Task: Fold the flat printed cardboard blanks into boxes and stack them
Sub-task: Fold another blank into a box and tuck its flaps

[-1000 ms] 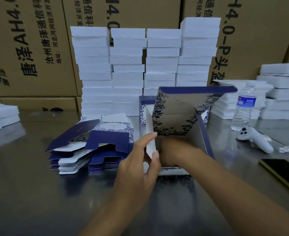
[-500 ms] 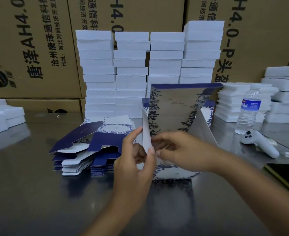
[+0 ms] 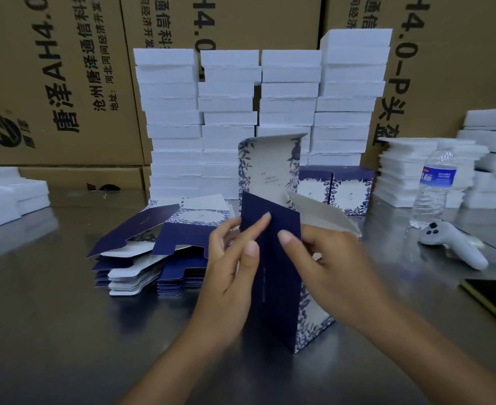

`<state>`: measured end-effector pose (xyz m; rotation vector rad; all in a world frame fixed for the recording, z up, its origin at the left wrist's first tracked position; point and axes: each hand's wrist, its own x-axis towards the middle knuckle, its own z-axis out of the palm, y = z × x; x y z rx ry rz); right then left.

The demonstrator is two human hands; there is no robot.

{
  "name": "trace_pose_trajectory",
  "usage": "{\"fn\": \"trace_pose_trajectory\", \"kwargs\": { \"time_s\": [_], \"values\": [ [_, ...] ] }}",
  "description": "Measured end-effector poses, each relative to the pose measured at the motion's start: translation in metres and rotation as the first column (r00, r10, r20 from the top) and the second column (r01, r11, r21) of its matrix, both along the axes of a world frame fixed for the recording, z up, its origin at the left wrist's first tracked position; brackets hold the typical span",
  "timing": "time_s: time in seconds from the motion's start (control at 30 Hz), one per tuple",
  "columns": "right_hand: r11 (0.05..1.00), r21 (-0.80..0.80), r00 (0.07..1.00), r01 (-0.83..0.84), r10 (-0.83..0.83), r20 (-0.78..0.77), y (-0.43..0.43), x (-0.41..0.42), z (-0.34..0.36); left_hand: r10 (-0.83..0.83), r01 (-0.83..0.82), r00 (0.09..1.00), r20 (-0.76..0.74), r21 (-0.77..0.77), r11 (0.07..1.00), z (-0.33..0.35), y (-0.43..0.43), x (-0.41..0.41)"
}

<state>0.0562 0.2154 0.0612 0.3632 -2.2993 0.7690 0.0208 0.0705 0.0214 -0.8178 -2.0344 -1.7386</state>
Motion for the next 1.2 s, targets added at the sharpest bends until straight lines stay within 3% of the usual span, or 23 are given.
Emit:
{"fn": "trace_pose_trajectory", "kwargs": {
  "time_s": [0.13, 0.3, 0.43, 0.57, 0.97, 1.2],
  "values": [
    [0.978, -0.208, 0.982, 0.002, -0.041, -0.182, -0.009, 0.002, -0.014, 0.005, -0.006, 0.998, 0.055, 0.012, 1.000, 0.002, -0.003, -0.003],
    [0.900, -0.434, 0.986, -0.032, -0.042, -0.160, -0.016, 0.004, -0.023, -0.170, 0.155, 0.975, 0.140, 0.113, 0.981, -0.003, -0.005, -0.007],
    [0.976, -0.193, 0.933, 0.096, -0.156, -0.323, -0.011, 0.004, -0.024, -0.083, 0.078, 0.992, 0.092, 0.051, 0.996, -0.005, -0.007, -0.012],
    [0.953, 0.017, 0.840, 0.302, -0.257, -0.477, -0.007, 0.005, -0.033, -0.007, 0.005, 1.000, 0.030, 0.053, 0.999, -0.004, -0.006, -0.013],
    [0.970, -0.073, 0.883, 0.233, -0.242, -0.401, -0.017, 0.009, -0.037, -0.058, 0.057, 0.996, 0.063, 0.025, 0.998, 0.004, 0.006, 0.004],
    [0.952, -0.062, 0.832, 0.298, -0.292, -0.472, -0.009, 0.013, -0.042, -0.050, 0.049, 0.997, 0.058, 0.014, 0.999, 0.004, 0.006, 0.004]
  ]
}}
